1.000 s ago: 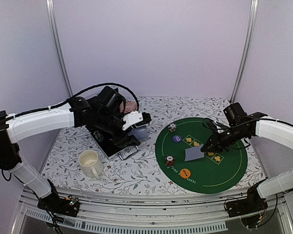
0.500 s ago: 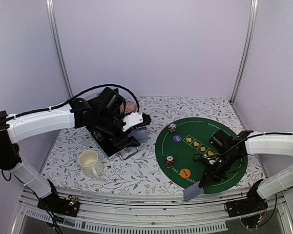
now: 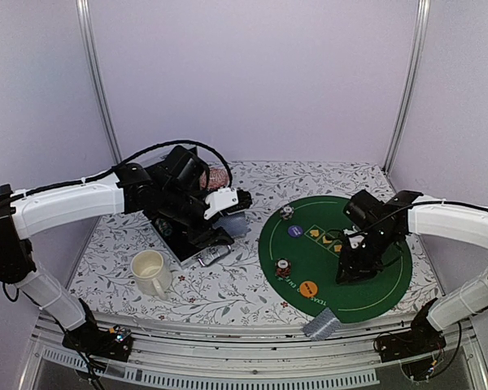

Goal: Distribute texas hold em gaming equipment
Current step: Place the poker card at the corner of the board, then pick up the poker card from the corner of the board.

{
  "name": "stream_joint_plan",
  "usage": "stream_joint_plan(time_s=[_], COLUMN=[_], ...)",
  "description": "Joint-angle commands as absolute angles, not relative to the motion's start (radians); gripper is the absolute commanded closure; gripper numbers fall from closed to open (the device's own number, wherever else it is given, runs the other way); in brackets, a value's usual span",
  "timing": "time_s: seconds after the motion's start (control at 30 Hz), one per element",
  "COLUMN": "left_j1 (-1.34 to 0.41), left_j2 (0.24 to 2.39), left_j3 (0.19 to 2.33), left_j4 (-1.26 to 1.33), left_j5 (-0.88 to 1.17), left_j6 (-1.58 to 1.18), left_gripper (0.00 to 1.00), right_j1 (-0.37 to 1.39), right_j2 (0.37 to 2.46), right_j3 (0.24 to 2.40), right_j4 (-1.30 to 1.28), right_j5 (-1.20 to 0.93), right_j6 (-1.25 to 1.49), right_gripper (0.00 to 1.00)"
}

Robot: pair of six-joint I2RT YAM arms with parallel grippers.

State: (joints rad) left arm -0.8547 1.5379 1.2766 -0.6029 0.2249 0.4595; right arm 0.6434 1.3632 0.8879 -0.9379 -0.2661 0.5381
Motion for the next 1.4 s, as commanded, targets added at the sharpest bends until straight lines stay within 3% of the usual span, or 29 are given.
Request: stream_joint_plan(time_s=[0.0,0.1,0.17,0.23,0.7,1.37], left_j1=[-0.854,-0.859,-0.86,-0.862,-0.875,-0.883], left_j2=[1.515,1.513,1.51,1.506,1.508,1.506], left_j3=[1.283,1.281,1.279,1.278,1.281,1.278], left_j4=[-0.579,-0.578,-0.578,-0.578,-0.578,-0.58], left_j5=[0.245,0.246,0.244,0.241,0.254,0.243], left_j6=[0.465,0.463,0.464,0.465,0.473,0.477], left_gripper=[0.4,0.4,0.39,0.4,0.39,0.39], right_j1=[0.645,0.647,0.649,0.648,0.697,0.712], right_j2=[1.344,1.284,1.236,1.213,1.166,1.237], right_j3=[0.963,0.979,0.927,0.859,0.49,0.372], right_j4=[-1.031,-0.933,-0.842,-0.81,-0.721,-0.388], right_j5=[-0.152,-0.274,-0.378,-0.361,-0.478,-0.624], right_j6=[0.531,0.489,0.466,0.485,0.775,0.784], right_gripper=[0.6,0.56,0.48,0.43,0.39,0.68])
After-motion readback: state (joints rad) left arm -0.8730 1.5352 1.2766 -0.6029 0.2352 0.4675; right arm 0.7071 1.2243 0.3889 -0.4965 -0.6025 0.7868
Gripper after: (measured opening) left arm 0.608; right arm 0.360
